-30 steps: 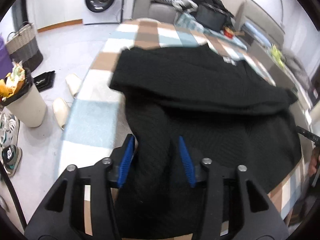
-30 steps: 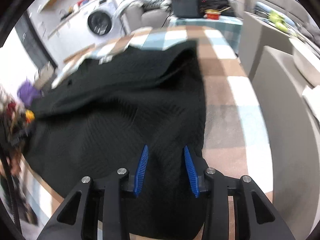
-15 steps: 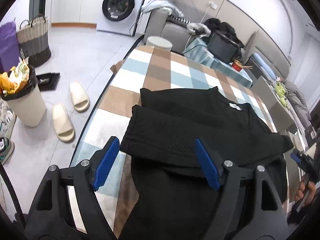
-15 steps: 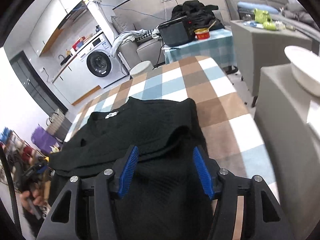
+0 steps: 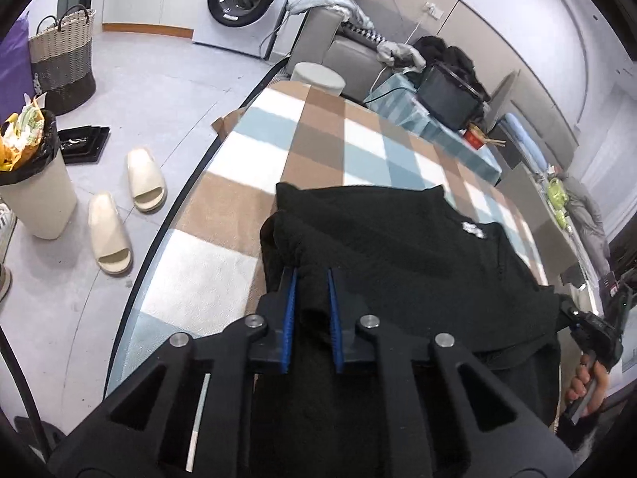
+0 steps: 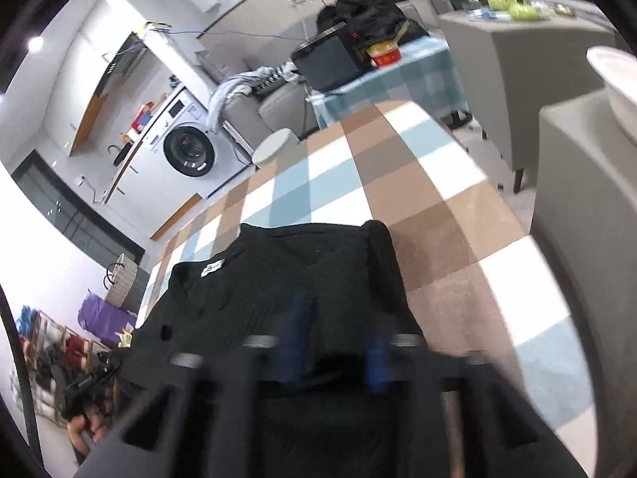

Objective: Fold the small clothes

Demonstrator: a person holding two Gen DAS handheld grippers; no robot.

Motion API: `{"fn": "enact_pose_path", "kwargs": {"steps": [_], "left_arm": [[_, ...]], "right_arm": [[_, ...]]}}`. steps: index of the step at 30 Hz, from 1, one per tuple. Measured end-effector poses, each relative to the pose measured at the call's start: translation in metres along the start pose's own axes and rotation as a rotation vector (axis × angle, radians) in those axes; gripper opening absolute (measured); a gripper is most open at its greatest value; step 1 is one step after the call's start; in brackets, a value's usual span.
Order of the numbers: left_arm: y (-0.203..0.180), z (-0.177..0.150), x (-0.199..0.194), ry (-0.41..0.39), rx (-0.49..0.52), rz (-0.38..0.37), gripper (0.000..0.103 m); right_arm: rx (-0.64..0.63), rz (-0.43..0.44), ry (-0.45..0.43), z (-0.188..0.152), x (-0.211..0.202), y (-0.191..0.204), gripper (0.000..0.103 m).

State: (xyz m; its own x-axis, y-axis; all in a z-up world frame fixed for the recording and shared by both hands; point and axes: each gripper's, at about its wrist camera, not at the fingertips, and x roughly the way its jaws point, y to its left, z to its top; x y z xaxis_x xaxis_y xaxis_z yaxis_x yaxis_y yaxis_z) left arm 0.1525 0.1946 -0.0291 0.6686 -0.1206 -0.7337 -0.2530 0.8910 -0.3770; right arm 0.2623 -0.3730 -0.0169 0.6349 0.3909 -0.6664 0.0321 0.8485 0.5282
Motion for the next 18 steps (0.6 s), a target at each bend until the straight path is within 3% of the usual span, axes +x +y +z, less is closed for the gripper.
{"fn": "enact_pose_path", "kwargs": {"steps": [7,11,13,14,17,18], "left_arm": [[-0.025,0.02,-0.026,-0.083,0.061,-0.067,0.009],[-0.036,0.045,-0.02,-0.109,0.056,-0.084,0.009],[-0.035,0.057,-0.007,-0.095,0.039,-0.07,0.01],[-0.033,0.061,0.002,-0.082,0.026,-0.049,0.012],[-0.019,0.062,0.02,-0.056,-0.02,0.017,0.039],[-0.015,0.06,0.022,-0.054,-0.024,0.015,0.04]], "right_arm": [[-0.076,0.064,-0.115,0.026,-0.027,0.031,0.007],[-0.083,0.05,-0.159,0.047,-0.021,0.041,0.007],[-0.068,0.017,-0.141,0.053,-0.008,0.038,0.008],[-0.039,0.012,-0.11,0.055,0.003,0.032,0.012],[0.079,0.027,-0.037,0.054,0.02,0.006,0.02],[0.083,0.036,-0.028,0.052,0.021,0.002,0.02]]}}
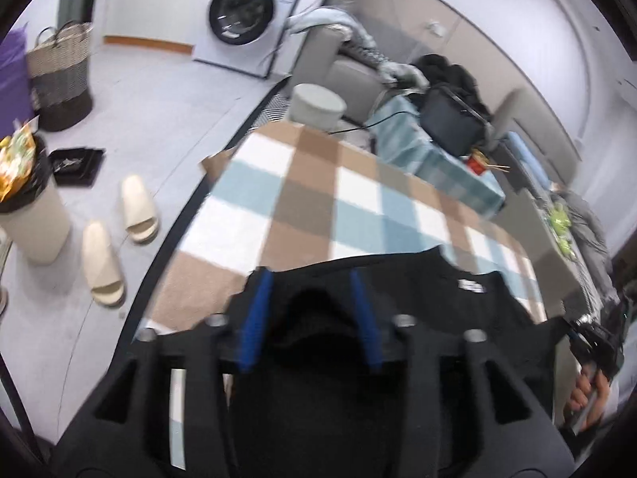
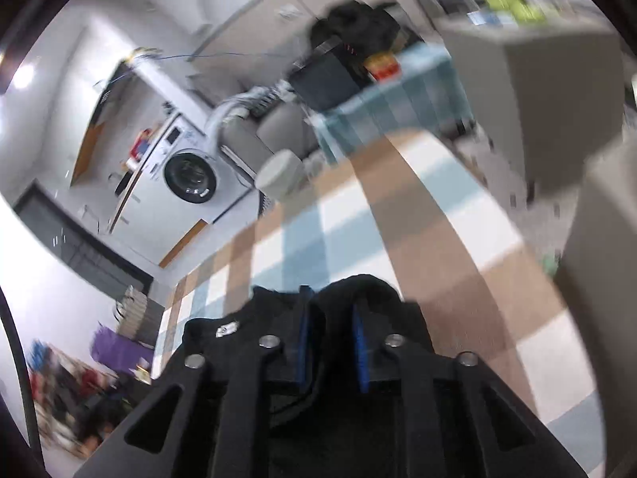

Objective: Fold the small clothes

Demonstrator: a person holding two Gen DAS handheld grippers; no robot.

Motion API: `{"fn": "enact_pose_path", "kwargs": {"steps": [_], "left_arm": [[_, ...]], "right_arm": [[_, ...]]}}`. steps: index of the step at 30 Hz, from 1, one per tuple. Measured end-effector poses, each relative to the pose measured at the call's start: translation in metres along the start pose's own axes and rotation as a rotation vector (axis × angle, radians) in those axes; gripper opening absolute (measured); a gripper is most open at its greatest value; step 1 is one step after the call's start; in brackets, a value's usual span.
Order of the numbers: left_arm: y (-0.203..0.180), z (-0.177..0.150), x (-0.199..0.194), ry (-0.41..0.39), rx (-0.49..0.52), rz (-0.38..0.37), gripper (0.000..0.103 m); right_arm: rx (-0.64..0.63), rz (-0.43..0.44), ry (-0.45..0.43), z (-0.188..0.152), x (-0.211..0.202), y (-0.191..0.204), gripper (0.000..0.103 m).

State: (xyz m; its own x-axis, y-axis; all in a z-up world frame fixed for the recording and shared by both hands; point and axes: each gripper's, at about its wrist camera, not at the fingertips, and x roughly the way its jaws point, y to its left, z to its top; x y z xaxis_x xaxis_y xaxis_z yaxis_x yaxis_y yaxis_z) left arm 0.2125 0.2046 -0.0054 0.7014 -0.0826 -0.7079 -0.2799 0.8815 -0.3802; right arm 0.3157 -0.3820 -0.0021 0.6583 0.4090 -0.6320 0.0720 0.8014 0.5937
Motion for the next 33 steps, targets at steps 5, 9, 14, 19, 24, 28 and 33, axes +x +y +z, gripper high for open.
{"fn": "enact_pose_path", "kwargs": {"steps": [5,9,14,19,24,28,33], "left_arm": [[0.006,-0.013,-0.003,0.028,0.024,-0.024,0.042],[-0.002,-0.025,-0.006,0.05,0.058,-0.04,0.047],[-0.008,-0.036,-0.015,0.06,0.082,-0.08,0.05],[-0.007,-0.036,-0.02,0.067,0.061,-0.088,0.05],[-0.009,-0.04,-0.032,0.046,0.085,-0.101,0.056],[-0.018,-0.048,-0.033,0.044,0.143,-0.105,0.057],[-0.031,-0.052,-0.01,0.09,0.185,-0.088,0.057]], "right_arm": [[-0.001,0.026,0.041,-0.01,-0.006,-0.011,0.023],[-0.024,0.061,0.094,-0.019,0.002,-0.001,0.028],[-0.047,0.11,0.145,-0.026,0.025,0.016,0.036],[-0.004,0.143,0.108,-0.008,0.053,0.027,0.037],[0.034,0.124,0.05,0.003,0.041,0.019,0.039],[-0.014,0.064,0.029,0.001,0.019,0.015,0.042],[-0.022,0.006,0.026,-0.006,-0.001,-0.002,0.043]]}}
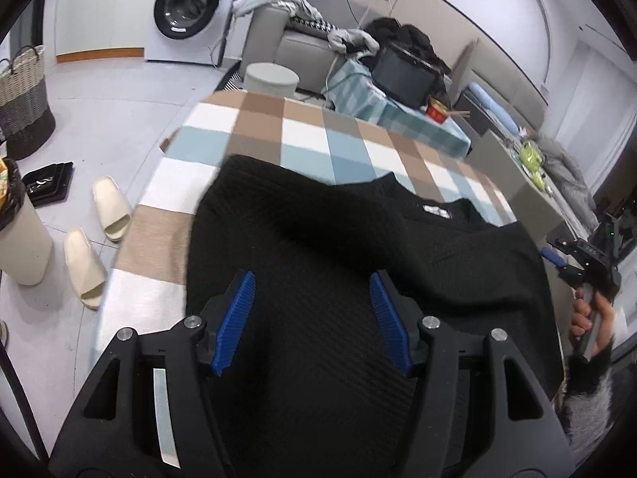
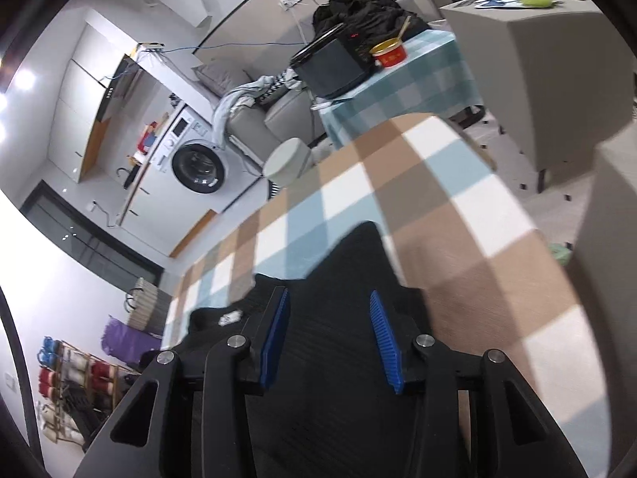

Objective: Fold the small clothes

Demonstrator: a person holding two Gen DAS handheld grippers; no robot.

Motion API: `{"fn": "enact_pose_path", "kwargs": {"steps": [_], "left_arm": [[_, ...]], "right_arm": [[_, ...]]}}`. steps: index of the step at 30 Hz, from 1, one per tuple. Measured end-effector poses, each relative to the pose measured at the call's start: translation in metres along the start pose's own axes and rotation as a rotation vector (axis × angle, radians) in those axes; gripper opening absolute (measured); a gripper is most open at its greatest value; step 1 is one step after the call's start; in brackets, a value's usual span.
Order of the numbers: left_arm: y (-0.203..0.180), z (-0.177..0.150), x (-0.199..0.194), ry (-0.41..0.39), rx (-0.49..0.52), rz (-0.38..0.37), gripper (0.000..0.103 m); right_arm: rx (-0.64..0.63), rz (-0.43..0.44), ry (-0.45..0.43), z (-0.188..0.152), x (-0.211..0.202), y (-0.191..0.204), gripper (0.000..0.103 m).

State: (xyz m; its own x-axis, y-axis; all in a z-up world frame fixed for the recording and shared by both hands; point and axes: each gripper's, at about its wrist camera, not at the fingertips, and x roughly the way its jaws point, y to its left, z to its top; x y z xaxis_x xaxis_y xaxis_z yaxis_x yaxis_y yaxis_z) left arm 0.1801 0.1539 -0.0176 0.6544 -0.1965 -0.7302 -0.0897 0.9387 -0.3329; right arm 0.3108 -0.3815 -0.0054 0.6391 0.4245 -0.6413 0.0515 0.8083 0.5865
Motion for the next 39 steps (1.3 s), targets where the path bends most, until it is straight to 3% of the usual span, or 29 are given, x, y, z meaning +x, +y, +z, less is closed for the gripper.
{"fn": "enact_pose_path", "kwargs": {"steps": [5,9,11,14,21,22,23,25,29,32,36,39], "left_arm": [[0.003,0.006,0.028,0.035,-0.024,0.071,0.057],[0.01,0.004,0.037,0.054,-0.038,0.077,0.057],[0.009,0.001,0.037,0.054,-0.026,0.088,0.057],[0.009,-0.002,0.038,0.057,-0.009,0.093,0.057],[0.012,-0.006,0.035,0.058,-0.018,0.084,0.057],[0.012,-0.006,0.035,0.058,-0.016,0.085,0.057],[0.012,-0.007,0.035,0.058,-0.014,0.087,0.057],[0.012,-0.007,0.034,0.058,-0.017,0.085,0.057],[0.014,-0.008,0.034,0.057,-0.018,0.078,0.057],[0.015,-0.009,0.034,0.055,-0.016,0.078,0.057],[0.013,-0.009,0.033,0.056,-0.011,0.086,0.057],[0.014,-0.01,0.03,0.055,-0.019,0.086,0.057]], "right_arm": [[-0.058,-0.079,0.013,-0.006,-0.006,-0.005,0.045],[-0.121,-0.121,0.018,-0.004,0.002,0.002,0.048],[-0.148,-0.127,0.019,-0.002,0.008,0.009,0.057],[-0.197,-0.17,0.022,0.002,0.026,0.019,0.062],[-0.318,-0.297,0.084,0.003,0.064,0.028,0.063],[-0.341,-0.313,0.083,0.001,0.065,0.029,0.055],[-0.365,-0.329,0.073,-0.001,0.064,0.029,0.029],[-0.356,-0.317,0.046,0.001,0.057,0.026,0.008],[-0.292,-0.178,-0.125,0.006,0.017,0.022,0.005],[-0.211,-0.163,-0.175,0.012,0.006,0.011,0.005],[-0.148,-0.238,-0.1,0.017,0.027,-0.002,0.008],[-0.106,-0.207,-0.045,0.018,0.03,-0.007,0.023]]}}
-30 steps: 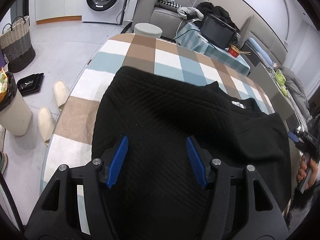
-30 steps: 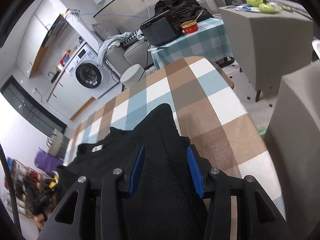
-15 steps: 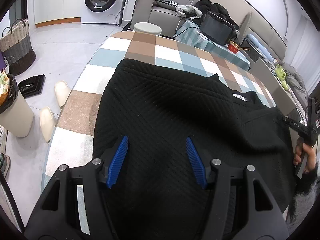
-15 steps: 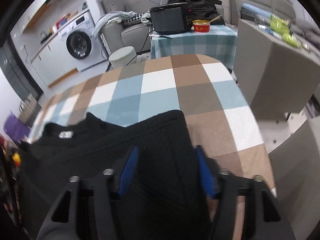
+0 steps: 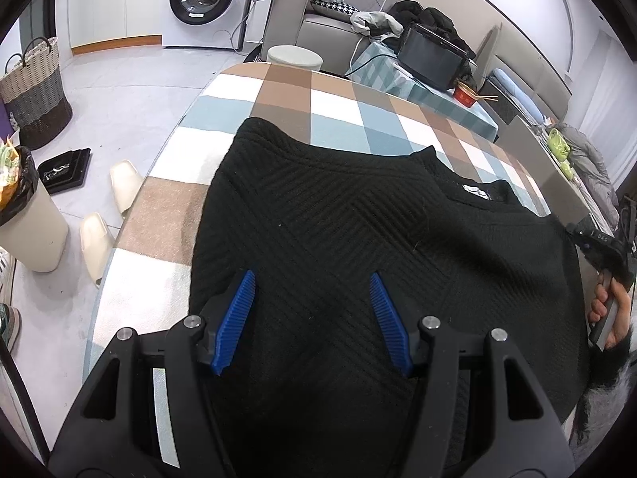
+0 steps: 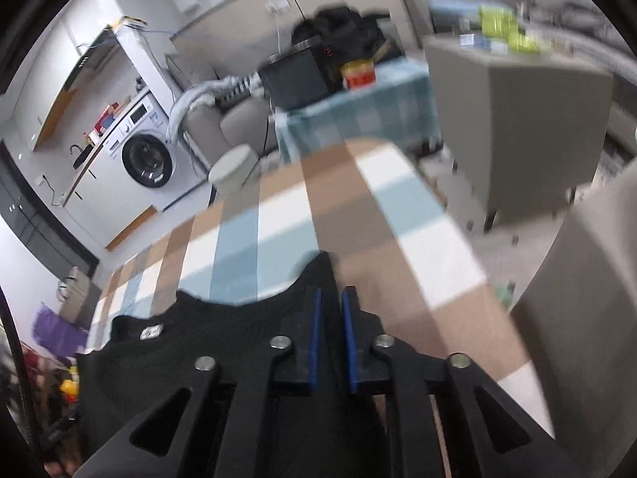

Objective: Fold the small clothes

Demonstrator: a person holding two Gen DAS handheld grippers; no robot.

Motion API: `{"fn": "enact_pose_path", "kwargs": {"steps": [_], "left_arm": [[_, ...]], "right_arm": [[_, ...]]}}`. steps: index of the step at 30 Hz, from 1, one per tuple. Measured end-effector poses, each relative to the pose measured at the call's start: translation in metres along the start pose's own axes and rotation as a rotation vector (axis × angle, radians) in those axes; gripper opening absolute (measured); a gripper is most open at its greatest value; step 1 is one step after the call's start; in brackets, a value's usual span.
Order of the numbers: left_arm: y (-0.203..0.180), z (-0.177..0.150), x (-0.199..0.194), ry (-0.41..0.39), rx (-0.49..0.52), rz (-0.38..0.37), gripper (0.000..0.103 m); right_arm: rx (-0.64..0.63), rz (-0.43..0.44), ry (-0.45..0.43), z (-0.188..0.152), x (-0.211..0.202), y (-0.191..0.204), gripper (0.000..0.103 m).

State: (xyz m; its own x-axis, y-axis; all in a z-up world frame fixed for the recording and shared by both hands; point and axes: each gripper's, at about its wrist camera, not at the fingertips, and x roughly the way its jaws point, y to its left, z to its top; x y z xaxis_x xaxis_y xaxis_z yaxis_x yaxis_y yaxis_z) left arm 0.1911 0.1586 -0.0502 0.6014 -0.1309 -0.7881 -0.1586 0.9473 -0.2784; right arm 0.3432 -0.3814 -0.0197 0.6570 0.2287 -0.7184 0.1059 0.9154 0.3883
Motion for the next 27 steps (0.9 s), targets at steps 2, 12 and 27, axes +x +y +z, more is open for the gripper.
{"fn": "enact_pose_path", "kwargs": {"steps": [2,12,27], "left_arm": [[0.002,0.0,-0.001,0.001,-0.005,0.002,0.057],[-0.001,-0.003,0.0,0.007,0.017,0.022,0.058],[0.001,-0.004,0.001,0.01,0.017,0.018,0.058]], "right_arm": [[-0.011,0.009,-0.009,-0.002,-0.006,0.003,0.043],[-0.286,-0.065,0.028,-0.024,0.003,0.05,0.049],[-0.341,-0.062,0.005,-0.04,-0.026,0.061,0.049]]}}
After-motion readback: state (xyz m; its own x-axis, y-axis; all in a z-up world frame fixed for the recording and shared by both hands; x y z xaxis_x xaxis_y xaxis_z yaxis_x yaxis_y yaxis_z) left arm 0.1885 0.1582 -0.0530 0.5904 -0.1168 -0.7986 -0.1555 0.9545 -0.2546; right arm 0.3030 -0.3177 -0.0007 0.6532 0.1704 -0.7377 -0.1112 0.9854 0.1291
